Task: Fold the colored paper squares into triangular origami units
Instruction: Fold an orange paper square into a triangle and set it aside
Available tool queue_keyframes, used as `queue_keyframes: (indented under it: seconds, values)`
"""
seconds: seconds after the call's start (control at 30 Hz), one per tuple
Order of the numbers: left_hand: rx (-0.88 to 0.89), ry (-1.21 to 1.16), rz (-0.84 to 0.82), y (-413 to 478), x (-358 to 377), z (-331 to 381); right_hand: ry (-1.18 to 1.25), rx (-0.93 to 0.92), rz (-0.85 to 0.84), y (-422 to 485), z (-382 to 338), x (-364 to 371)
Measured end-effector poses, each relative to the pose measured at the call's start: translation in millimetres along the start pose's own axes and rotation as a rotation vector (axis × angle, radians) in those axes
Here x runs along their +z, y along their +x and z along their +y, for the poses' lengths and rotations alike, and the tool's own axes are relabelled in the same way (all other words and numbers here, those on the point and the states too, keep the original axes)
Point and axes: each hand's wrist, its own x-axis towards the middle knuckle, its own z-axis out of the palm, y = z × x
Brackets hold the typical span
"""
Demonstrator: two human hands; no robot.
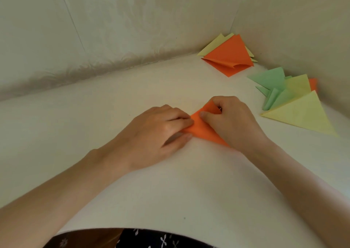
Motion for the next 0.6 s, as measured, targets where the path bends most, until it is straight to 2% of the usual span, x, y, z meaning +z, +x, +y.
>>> queue_keyframes:
  seconds: [0.17, 0.27, 0.3, 0.37, 0.47, 0.6]
  values:
    - [-0.001, 0.05, -0.032, 5, 0, 1, -0.13, -0.013, 0.012, 4, 6, 4]
    - [-0.006, 0.064, -0.027, 6, -1, 3, -0.195, -0.032, 0.079, 5, 10, 2]
    - [-0.004, 0.07, -0.024, 5, -1, 3, -0.228, -0.103, 0.132, 2, 12, 0]
    - [-0.007, 0.071, -0.027, 5, -1, 5, -0.25, -0.363, 0.2, -9, 14, -4]
    - [-0.011, 0.07, -0.018, 4, 0, 7, -0.303, -0.709, 0.052, -33, 18, -7]
    - [-0.005, 0.108, -0.029, -1, 2, 7, -0.416, -0.737, -0.029, -46, 27, -5]
